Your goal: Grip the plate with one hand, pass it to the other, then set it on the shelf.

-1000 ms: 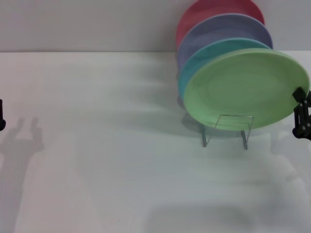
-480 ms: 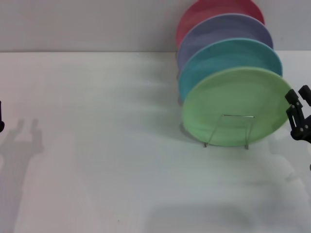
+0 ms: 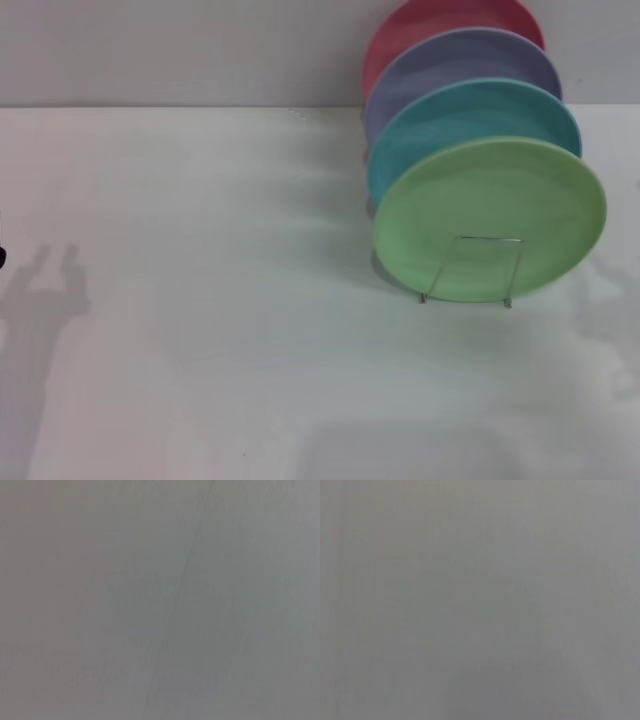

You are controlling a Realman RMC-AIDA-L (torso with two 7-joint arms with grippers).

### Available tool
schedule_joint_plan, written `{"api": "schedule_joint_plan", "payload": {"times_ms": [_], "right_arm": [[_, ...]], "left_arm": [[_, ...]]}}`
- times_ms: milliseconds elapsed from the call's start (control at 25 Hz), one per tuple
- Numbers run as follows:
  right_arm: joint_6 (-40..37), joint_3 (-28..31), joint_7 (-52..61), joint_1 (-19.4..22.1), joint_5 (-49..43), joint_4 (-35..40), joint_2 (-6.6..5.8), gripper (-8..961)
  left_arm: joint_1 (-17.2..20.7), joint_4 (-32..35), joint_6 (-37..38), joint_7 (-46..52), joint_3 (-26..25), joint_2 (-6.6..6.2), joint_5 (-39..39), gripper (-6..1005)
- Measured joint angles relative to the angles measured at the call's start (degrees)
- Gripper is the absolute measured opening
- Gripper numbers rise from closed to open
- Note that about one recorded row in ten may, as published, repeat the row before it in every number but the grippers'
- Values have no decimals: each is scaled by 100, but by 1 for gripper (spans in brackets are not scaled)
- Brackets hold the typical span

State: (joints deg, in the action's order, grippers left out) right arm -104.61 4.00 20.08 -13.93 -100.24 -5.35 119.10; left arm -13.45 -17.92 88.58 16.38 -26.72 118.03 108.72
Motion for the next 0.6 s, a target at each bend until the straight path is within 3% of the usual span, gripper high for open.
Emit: {"api": "schedule_joint_plan", "payload": {"times_ms": [40, 200, 360, 480, 600], "right_arm": [[-743, 116, 458, 224, 161, 23, 0, 274], [-1141, 516, 861, 504, 712, 99, -2, 294], [-669, 1018, 1281, 659, 1404, 557, -14, 313], [188, 1356, 2036, 542, 1580, 1328, -36, 328], [512, 1512, 2186, 428, 1613, 1525, -47, 409]], "left_arm": [[-7, 49, 83, -30, -21, 0, -1, 310], [-87, 293, 283, -50, 2, 9, 3, 313], [-179, 675, 585, -51, 78, 15, 120, 320], [-234, 790, 668, -55, 60, 13, 141, 426], [-252, 822, 665, -55, 47, 18, 132, 522]]}}
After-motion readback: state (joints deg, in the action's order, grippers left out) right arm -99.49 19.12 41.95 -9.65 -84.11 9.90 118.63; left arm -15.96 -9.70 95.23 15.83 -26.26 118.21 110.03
